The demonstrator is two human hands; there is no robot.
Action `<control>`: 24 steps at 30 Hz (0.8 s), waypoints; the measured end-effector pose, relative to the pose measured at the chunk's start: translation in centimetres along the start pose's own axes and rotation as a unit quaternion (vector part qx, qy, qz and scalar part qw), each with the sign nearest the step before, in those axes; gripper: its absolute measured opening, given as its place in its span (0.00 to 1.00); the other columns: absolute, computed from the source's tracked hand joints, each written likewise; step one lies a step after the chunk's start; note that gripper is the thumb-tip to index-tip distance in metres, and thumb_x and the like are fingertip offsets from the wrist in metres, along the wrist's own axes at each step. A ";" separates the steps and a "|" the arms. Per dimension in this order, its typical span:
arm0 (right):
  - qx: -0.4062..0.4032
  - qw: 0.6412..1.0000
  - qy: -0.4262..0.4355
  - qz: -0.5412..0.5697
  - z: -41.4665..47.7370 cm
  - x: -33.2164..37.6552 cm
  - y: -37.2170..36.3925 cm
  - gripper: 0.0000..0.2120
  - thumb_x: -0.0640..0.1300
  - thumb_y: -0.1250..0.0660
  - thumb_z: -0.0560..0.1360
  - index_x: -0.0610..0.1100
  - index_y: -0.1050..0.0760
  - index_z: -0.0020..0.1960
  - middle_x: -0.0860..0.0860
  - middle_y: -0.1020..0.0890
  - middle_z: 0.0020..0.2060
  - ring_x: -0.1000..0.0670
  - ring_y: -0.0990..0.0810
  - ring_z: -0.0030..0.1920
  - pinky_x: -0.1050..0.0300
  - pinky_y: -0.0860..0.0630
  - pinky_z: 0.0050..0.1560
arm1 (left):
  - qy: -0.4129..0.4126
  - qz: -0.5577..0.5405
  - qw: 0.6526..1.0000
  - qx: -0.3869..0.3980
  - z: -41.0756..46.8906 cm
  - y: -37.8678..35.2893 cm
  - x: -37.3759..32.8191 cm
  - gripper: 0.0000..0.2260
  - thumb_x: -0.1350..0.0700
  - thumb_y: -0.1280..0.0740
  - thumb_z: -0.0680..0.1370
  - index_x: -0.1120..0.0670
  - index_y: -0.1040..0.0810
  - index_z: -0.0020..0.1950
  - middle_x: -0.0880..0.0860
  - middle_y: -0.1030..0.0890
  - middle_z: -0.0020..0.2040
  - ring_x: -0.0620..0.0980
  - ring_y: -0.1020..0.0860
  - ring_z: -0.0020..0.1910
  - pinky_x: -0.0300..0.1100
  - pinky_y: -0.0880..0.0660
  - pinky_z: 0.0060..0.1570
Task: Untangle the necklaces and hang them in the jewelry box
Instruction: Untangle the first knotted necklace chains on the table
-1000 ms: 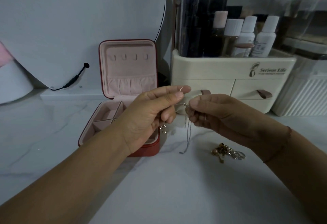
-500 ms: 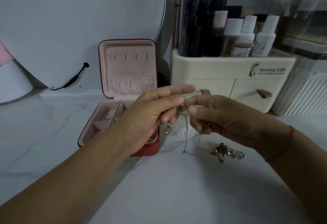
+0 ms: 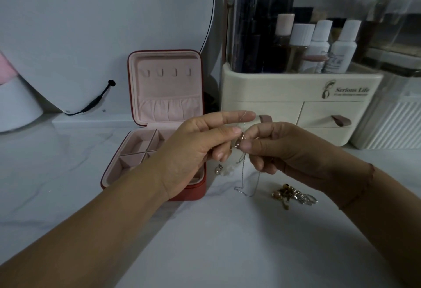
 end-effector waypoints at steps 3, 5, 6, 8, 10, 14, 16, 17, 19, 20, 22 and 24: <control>-0.042 0.998 0.026 -0.029 0.1 -0.1 0.2 0.05 0.47 0.29 0.65 0.46 0.18 0.38 0.48 0.19 0.34 0.54 0.30 0.28 0.66 0.31 0.31 | -0.006 0.026 1.000 -0.007 0.0 0.3 0.2 0.14 0.55 0.34 0.72 0.50 0.18 0.56 0.48 0.32 0.24 0.43 0.33 0.29 0.31 0.30 0.37; -0.073 0.996 0.034 -0.036 0.1 -0.2 0.4 0.07 0.48 0.30 0.65 0.46 0.17 0.39 0.47 0.21 0.34 0.55 0.30 0.29 0.64 0.31 0.35 | -0.004 0.037 0.999 -0.016 0.1 0.5 0.4 0.13 0.54 0.33 0.72 0.48 0.18 0.56 0.49 0.31 0.25 0.44 0.33 0.30 0.31 0.30 0.39; -0.083 0.995 0.036 -0.039 0.2 -0.2 0.5 0.08 0.49 0.30 0.66 0.45 0.17 0.40 0.47 0.23 0.33 0.55 0.30 0.30 0.62 0.32 0.37 | -0.003 0.042 0.999 -0.019 0.1 0.6 0.4 0.13 0.54 0.32 0.73 0.47 0.18 0.56 0.49 0.31 0.26 0.44 0.33 0.31 0.32 0.31 0.40; -0.098 0.993 0.041 -0.057 0.2 -0.3 0.6 0.11 0.48 0.30 0.66 0.42 0.17 0.43 0.49 0.25 0.30 0.55 0.31 0.31 0.59 0.33 0.40 | -0.007 0.052 0.998 -0.020 0.1 0.6 0.5 0.12 0.54 0.32 0.73 0.46 0.18 0.56 0.48 0.31 0.26 0.44 0.33 0.31 0.33 0.32 0.40; -0.110 0.989 0.053 -0.084 0.2 -0.2 0.6 0.07 0.45 0.28 0.68 0.42 0.17 0.43 0.53 0.25 0.28 0.56 0.30 0.32 0.59 0.33 0.40 | -0.006 0.054 0.998 -0.025 0.1 0.5 0.4 0.13 0.53 0.32 0.72 0.47 0.18 0.55 0.49 0.31 0.25 0.44 0.33 0.30 0.32 0.32 0.38; -0.130 0.984 0.065 -0.105 0.3 -0.2 0.5 0.03 0.38 0.28 0.69 0.44 0.17 0.39 0.54 0.22 0.28 0.57 0.29 0.31 0.58 0.32 0.40 | 0.000 0.056 0.998 -0.033 0.1 0.1 0.2 0.16 0.53 0.34 0.68 0.50 0.18 0.55 0.47 0.32 0.24 0.42 0.36 0.27 0.31 0.36 0.30; -0.134 0.984 0.060 -0.101 0.4 -0.2 0.4 0.03 0.37 0.29 0.69 0.44 0.18 0.39 0.53 0.22 0.28 0.56 0.28 0.31 0.57 0.32 0.40 | 0.003 0.055 0.998 -0.035 0.1 0.0 0.2 0.15 0.54 0.33 0.68 0.50 0.18 0.54 0.46 0.34 0.24 0.41 0.38 0.24 0.30 0.40 0.26; -0.132 0.985 0.055 -0.095 0.4 -0.3 0.4 0.03 0.38 0.29 0.69 0.44 0.18 0.38 0.52 0.23 0.28 0.56 0.28 0.31 0.56 0.32 0.41 | 0.006 0.056 0.998 -0.037 0.1 0.0 0.2 0.14 0.55 0.32 0.69 0.50 0.18 0.54 0.47 0.35 0.24 0.41 0.39 0.24 0.31 0.41 0.24; -0.112 0.990 0.036 -0.076 0.3 -0.3 0.5 0.04 0.42 0.27 0.69 0.44 0.20 0.37 0.50 0.25 0.28 0.54 0.30 0.32 0.56 0.34 0.41 | 0.013 0.062 0.997 -0.046 0.0 0.1 0.2 0.13 0.58 0.32 0.71 0.50 0.17 0.54 0.48 0.36 0.25 0.42 0.41 0.24 0.33 0.44 0.23; -0.096 0.993 0.024 -0.061 0.3 -0.3 0.5 0.07 0.45 0.27 0.69 0.42 0.22 0.37 0.49 0.26 0.29 0.53 0.31 0.32 0.57 0.34 0.40 | 0.014 0.063 0.997 -0.052 0.0 0.1 0.3 0.12 0.59 0.32 0.73 0.50 0.17 0.55 0.48 0.37 0.26 0.43 0.42 0.24 0.34 0.45 0.23; -0.065 0.998 0.007 -0.018 0.2 -0.3 0.6 0.13 0.49 0.28 0.69 0.39 0.24 0.41 0.47 0.27 0.31 0.53 0.31 0.33 0.59 0.33 0.39 | 0.014 0.060 0.996 -0.065 0.0 0.2 0.3 0.12 0.61 0.32 0.74 0.50 0.17 0.55 0.48 0.37 0.26 0.44 0.43 0.24 0.36 0.46 0.23; -0.048 0.999 -0.001 0.011 0.1 -0.2 0.6 0.12 0.48 0.29 0.70 0.38 0.23 0.40 0.47 0.26 0.32 0.54 0.29 0.33 0.60 0.32 0.40 | 0.014 0.057 0.996 -0.072 0.0 0.2 0.4 0.12 0.61 0.32 0.74 0.49 0.17 0.54 0.48 0.36 0.26 0.45 0.44 0.24 0.37 0.47 0.24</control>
Point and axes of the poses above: each hand's wrist, its own z-axis towards the middle knuckle, its own y-axis out of the back of the hand, x = y × z, the point moved 1 cm from there along z, towards the middle knuckle
